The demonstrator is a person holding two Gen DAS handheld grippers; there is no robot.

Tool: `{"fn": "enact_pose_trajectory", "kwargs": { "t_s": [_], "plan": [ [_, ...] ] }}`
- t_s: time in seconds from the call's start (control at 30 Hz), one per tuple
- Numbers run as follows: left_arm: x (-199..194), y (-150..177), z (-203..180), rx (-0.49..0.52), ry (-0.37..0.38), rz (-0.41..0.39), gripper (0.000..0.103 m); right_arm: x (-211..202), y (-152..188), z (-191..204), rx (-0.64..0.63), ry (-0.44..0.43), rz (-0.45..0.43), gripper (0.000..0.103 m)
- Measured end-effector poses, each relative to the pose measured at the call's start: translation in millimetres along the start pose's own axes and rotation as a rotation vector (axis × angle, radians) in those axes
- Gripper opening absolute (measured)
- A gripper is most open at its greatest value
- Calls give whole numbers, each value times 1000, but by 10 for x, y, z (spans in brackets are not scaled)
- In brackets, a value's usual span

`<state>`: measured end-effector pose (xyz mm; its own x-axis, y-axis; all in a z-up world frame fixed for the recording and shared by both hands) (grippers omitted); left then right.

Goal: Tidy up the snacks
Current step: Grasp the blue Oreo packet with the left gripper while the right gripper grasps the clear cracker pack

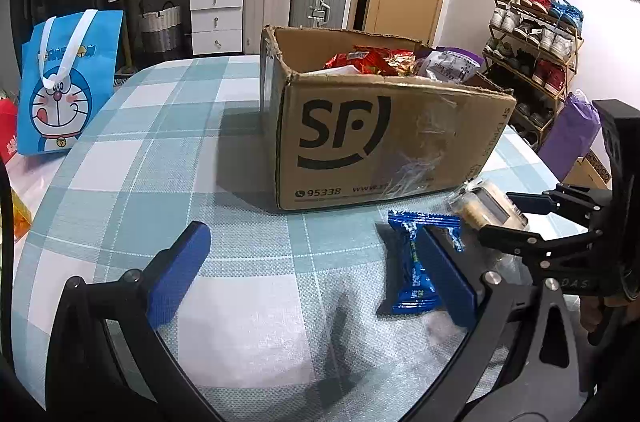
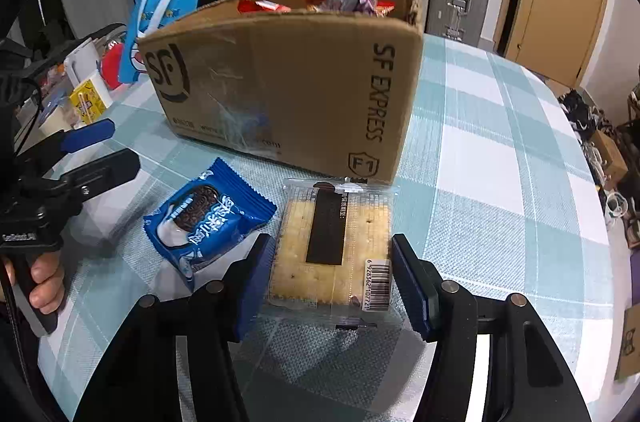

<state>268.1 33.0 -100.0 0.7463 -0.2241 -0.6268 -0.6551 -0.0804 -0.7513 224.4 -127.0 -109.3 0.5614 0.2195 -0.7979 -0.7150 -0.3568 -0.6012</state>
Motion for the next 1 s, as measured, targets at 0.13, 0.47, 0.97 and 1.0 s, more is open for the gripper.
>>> {"fn": "enact_pose_trajectory", "kwargs": {
  "t_s": [0.13,0.47,0.97,1.0],
  "plan": [
    [-11,-2,-69,7,18,9,102,-64,-34,-8,-3,-5,-13,60],
    [45,73,-370,57,56,56,102,-373,-153,-57,-8,-14,-81,60],
    [368,211,-699,83,74,138,102,-563,-229,-225,32,-23,-121,60],
    [385,221,-729,91,74,144,102,-570,-230,-226,32,-22,-122,60]
  ]
}}
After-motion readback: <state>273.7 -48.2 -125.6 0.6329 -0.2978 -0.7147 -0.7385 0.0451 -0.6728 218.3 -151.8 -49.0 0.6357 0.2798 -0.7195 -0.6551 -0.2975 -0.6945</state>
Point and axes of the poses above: each gripper's, at about its wrist camera, not at the fingertips, and x roughly the way its jaws point, z to its left, y to its underside, the point moved 10 cm from there along x, roughly the way its jaws point, and after that the axes turned 8 degrees about y, right-handed, at the moved point
